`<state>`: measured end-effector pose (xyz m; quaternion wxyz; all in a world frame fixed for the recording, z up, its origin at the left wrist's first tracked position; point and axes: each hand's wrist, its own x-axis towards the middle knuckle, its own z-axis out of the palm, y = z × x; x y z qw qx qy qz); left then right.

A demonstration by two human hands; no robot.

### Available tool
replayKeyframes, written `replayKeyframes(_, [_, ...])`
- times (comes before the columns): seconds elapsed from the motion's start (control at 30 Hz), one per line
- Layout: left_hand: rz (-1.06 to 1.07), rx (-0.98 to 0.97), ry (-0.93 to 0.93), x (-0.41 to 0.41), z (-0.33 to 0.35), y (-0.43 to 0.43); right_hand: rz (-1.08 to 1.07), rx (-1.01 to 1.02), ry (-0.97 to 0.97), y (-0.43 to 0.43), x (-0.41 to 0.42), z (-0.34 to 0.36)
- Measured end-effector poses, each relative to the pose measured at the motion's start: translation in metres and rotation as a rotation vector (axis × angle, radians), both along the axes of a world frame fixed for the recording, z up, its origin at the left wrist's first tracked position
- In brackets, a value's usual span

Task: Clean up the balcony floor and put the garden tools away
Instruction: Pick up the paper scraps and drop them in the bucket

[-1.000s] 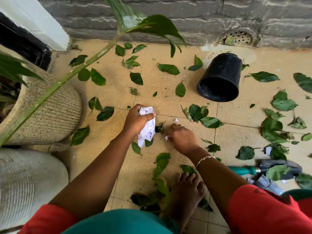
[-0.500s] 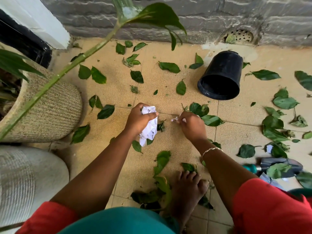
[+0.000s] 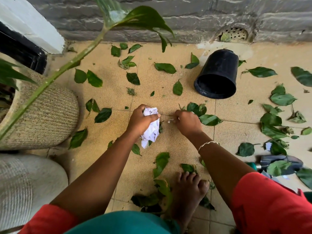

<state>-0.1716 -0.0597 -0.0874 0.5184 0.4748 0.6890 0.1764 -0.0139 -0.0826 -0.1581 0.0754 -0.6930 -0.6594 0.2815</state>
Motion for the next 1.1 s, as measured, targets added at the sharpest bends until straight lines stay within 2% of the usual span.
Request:
replayKeyframes(0.23, [0.064, -0.012, -0.008, 0.001, -0.001, 0.003, -0.394, 0.006, 0.549, 0.005, 0.025, 0.012])
replayKeyframes(0.4, [0.114, -0.015, -0.078, 0.004, 0.000, 0.007, -0.495, -0.059, 0.849, 0.006, 0.033, 0.013])
replayKeyframes(0.53, [0.138, -0.023, -0.131, 0.007, -0.002, 0.009, -0.535, -0.124, 0.950, 0.006, 0.038, 0.013])
replayKeyframes(0.7, [0.191, -0.076, -0.203, 0.015, -0.002, 0.012, -0.514, -0.095, 0.970, 0.008, 0.044, 0.017])
replayKeyframes(0.8, [0.224, -0.121, -0.230, 0.023, 0.010, 0.014, -0.623, -0.079, 1.050, 0.001, 0.052, 0.031])
replayKeyframes(0.93, [0.273, -0.170, -0.323, 0.049, 0.058, 0.017, -0.750, -0.098, 1.176, -0.014, 0.067, 0.078])
replayKeyframes(1.1, [0.158, -0.223, -0.426, 0.103, 0.149, 0.011, -0.885, -0.078, 1.169, -0.033, 0.102, 0.173])
